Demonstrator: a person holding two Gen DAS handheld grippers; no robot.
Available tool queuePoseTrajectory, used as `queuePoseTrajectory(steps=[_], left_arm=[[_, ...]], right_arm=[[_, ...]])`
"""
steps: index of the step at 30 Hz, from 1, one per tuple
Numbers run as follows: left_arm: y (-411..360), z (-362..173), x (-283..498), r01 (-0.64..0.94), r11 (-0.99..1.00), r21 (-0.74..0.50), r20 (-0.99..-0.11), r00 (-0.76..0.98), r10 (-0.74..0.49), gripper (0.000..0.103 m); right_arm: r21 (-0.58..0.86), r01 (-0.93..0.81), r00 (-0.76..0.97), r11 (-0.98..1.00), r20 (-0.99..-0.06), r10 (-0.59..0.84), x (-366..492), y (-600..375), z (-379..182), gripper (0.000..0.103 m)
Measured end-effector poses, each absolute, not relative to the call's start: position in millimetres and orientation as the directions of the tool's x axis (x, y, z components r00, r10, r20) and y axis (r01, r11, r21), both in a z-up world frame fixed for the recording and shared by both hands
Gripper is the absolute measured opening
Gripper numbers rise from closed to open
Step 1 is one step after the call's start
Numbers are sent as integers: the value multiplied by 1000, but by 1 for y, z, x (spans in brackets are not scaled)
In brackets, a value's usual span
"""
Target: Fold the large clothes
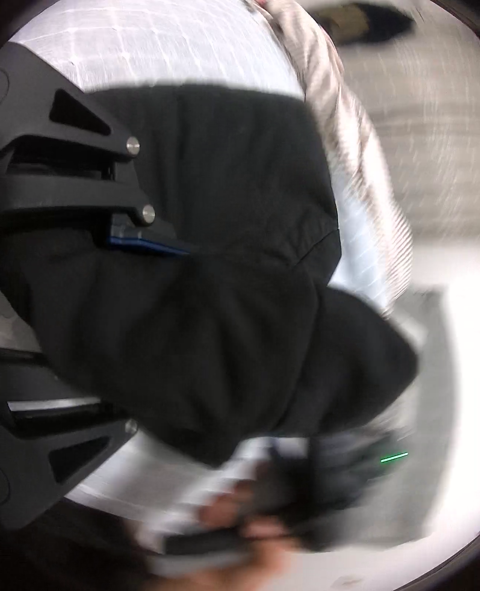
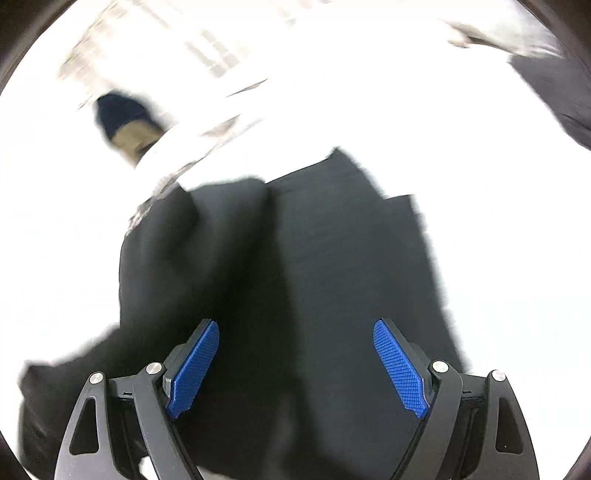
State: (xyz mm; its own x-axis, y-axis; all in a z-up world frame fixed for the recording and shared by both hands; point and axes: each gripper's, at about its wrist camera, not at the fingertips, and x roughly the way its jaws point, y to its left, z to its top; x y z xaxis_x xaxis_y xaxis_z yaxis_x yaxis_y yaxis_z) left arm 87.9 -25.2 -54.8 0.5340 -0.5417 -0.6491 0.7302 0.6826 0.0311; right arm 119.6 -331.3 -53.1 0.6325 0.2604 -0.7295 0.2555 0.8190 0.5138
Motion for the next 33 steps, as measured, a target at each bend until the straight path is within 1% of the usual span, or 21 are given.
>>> queuePoseTrajectory(steps=[1, 2, 3, 5, 6, 8, 9, 11, 13, 14, 15, 18, 21, 23, 25, 27, 29, 30, 33], left_arm=[[-32, -66, 83, 751, 655, 85, -671, 529, -520, 37], [-36, -75, 74, 761, 628, 162, -665, 555, -500, 38], [-40, -78, 70, 761, 616, 204, -658, 572, -489, 38], [-42, -79, 64, 757, 603, 252, -655, 592, -470, 39], [-40, -75, 64, 759, 604, 245, -657, 588, -472, 40], [-34, -67, 68, 771, 604, 201, -664, 561, -495, 45], [-29, -63, 67, 779, 603, 173, -666, 544, -511, 50], [-3, -51, 64, 801, 593, 82, -667, 486, -565, 64], [17, -40, 62, 816, 578, -20, -656, 426, -623, 67], [20, -35, 62, 818, 574, -49, -649, 411, -640, 68], [26, -29, 62, 816, 572, -81, -632, 401, -663, 68], [51, -13, 61, 790, 593, -154, -564, 423, -710, 75], [81, -5, 70, 740, 614, -273, -496, 439, -749, 78], [94, -2, 85, 687, 660, -303, -486, 484, -728, 80], [102, -10, 95, 620, 728, -293, -504, 546, -669, 80], [107, -20, 109, 572, 762, -305, -533, 561, -634, 80], [109, -33, 123, 520, 780, -348, -564, 548, -617, 80], [110, -38, 129, 501, 782, -370, -574, 539, -617, 80], [112, -50, 138, 465, 797, -386, -603, 526, -599, 80]], right_arm=[[518, 279, 636, 809, -731, 248, 117, -342, -55, 88], [523, 296, 638, 799, -731, 243, 115, -351, -57, 88], [530, 315, 640, 788, -731, 236, 115, -361, -57, 88], [535, 328, 641, 778, -731, 233, 112, -369, -58, 88], [540, 325, 644, 777, -728, 236, 107, -364, -56, 88], [550, 309, 649, 776, -718, 250, 104, -361, -54, 88], [554, 299, 653, 777, -713, 257, 99, -355, -48, 88], [561, 274, 659, 781, -701, 272, 104, -353, -44, 88], [565, 241, 666, 789, -688, 289, 103, -344, -35, 88], [565, 229, 669, 793, -683, 294, 103, -343, -32, 88], [567, 208, 674, 797, -673, 303, 102, -340, -30, 88], [570, 162, 682, 806, -655, 326, 107, -332, -20, 88], [564, 86, 670, 821, -643, 372, 107, -318, -14, 88], [559, 52, 647, 828, -650, 399, 111, -308, -15, 88], [561, 47, 602, 826, -676, 424, 122, -299, -25, 88], [610, 85, 531, 788, -696, 482, 137, -296, -45, 88], [644, 150, 479, 750, -711, 515, 144, -296, -64, 88], [639, 173, 468, 749, -723, 508, 146, -294, -70, 88], [632, 130, 464, 764, -720, 517, 148, -281, -67, 89]])
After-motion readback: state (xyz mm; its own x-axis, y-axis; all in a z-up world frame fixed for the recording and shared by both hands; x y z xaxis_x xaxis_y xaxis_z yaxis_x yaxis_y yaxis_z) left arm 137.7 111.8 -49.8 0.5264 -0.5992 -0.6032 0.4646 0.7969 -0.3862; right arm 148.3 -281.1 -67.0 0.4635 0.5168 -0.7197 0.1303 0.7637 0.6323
